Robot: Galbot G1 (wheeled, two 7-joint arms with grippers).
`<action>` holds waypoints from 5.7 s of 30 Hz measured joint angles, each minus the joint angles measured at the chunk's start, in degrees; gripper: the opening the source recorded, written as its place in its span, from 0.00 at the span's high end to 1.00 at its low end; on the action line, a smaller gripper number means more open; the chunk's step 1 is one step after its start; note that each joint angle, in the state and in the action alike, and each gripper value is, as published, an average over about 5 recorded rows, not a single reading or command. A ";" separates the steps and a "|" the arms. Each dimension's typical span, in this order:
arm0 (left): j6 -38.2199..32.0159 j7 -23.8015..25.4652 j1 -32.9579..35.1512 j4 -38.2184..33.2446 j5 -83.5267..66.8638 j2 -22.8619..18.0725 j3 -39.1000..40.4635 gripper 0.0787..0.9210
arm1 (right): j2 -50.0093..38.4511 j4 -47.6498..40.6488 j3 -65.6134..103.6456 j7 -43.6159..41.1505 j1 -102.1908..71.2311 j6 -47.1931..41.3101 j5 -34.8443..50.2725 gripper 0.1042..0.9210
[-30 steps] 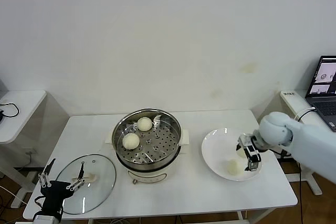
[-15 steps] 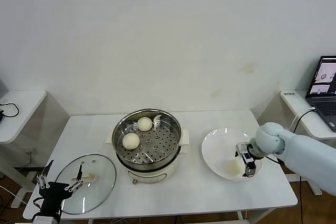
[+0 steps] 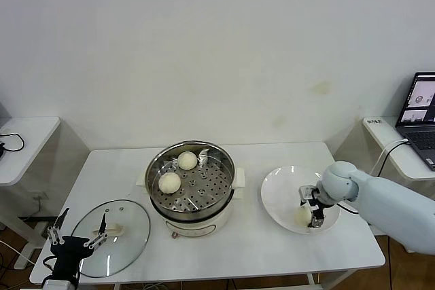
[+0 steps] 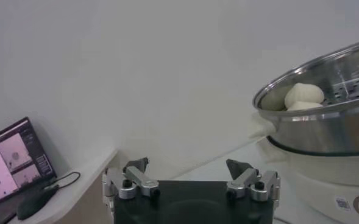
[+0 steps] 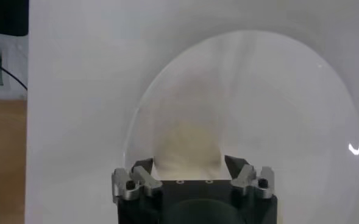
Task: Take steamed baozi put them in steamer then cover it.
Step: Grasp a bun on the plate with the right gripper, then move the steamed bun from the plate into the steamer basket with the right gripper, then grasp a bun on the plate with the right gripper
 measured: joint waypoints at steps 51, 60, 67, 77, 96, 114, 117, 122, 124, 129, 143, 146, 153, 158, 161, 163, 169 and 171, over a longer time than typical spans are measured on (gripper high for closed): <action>-0.30 -0.21 -0.24 -1.45 -1.15 0.90 -1.92 0.12 | 20.36 1.36 -17.77 1.54 39.11 0.57 23.77 0.34; -0.27 -0.21 -0.81 -1.19 -1.66 0.42 -2.55 0.12 | 27.77 0.17 -22.70 4.28 38.51 6.59 22.52 0.34; -0.34 -0.26 -0.87 -0.94 -1.84 0.18 -2.87 0.12 | 31.70 -0.80 -25.60 5.56 36.92 12.34 18.49 0.34; -0.75 -0.47 -0.92 -0.46 -1.96 0.12 -3.25 0.12 | 35.52 -1.07 -28.37 4.68 36.19 19.36 14.11 0.34; -1.02 -0.61 -1.26 -0.17 -2.07 0.00 -3.28 0.12 | 37.64 -1.07 -30.12 1.70 36.03 25.35 13.00 0.29; -1.03 -0.60 -1.64 -0.30 -2.08 0.94 -3.60 0.12 | 33.70 -1.05 -25.85 -0.16 39.44 22.58 15.45 0.12; -1.03 -0.59 -1.70 -0.30 -2.08 1.14 -3.60 0.12 | 31.44 -0.41 -24.28 -0.80 39.86 19.71 16.14 0.12; -1.03 -0.59 -1.59 -0.29 -2.20 1.61 -3.72 0.12 | 25.92 0.92 -21.49 -1.91 39.77 14.32 17.43 0.12; -1.02 -0.59 -1.42 -0.35 -2.39 1.85 -3.92 0.12 | 23.25 1.31 -20.44 -2.33 39.38 12.70 17.56 0.12; -0.98 -0.57 -1.32 -0.58 -2.81 2.41 -4.24 0.12 | 15.56 1.93 -18.17 -3.08 37.36 10.29 16.41 0.12; -0.54 -0.27 -2.00 -0.83 -2.22 2.45 -3.21 0.12 | -1.38 1.06 -7.42 -4.52 22.90 8.50 8.06 0.12; -0.51 -0.27 -1.72 -0.93 -2.19 2.47 -3.29 0.12 | -2.77 0.03 -4.79 -4.72 18.95 8.66 6.01 0.12; -0.49 -0.26 -1.23 -1.04 -1.94 2.20 -3.40 0.12 | -3.85 -2.68 0.87 -4.62 10.91 8.36 1.50 0.12; -0.43 -0.25 -1.06 -1.07 -1.82 2.15 -3.52 0.12 | -3.06 -5.45 4.49 -4.17 6.40 8.45 -1.16 0.12; -0.41 -0.24 -0.94 -1.07 -1.72 2.10 -3.52 0.12 | -2.06 -7.39 6.22 -3.91 4.42 8.58 -2.41 0.12; -0.40 -0.24 -0.91 -1.07 -1.69 2.09 -3.54 0.12 | -1.30 -8.66 7.11 -3.73 3.45 8.63 -3.14 0.12; -0.33 -0.22 -1.03 -0.92 -1.68 2.12 -3.60 0.12 | 1.27 -12.29 9.07 -2.98 1.60 8.87 -5.01 0.12; -0.28 -0.20 -1.14 -0.84 -1.67 2.11 -3.60 0.12 | 2.16 -13.40 9.55 -2.71 1.19 8.89 -5.52 0.12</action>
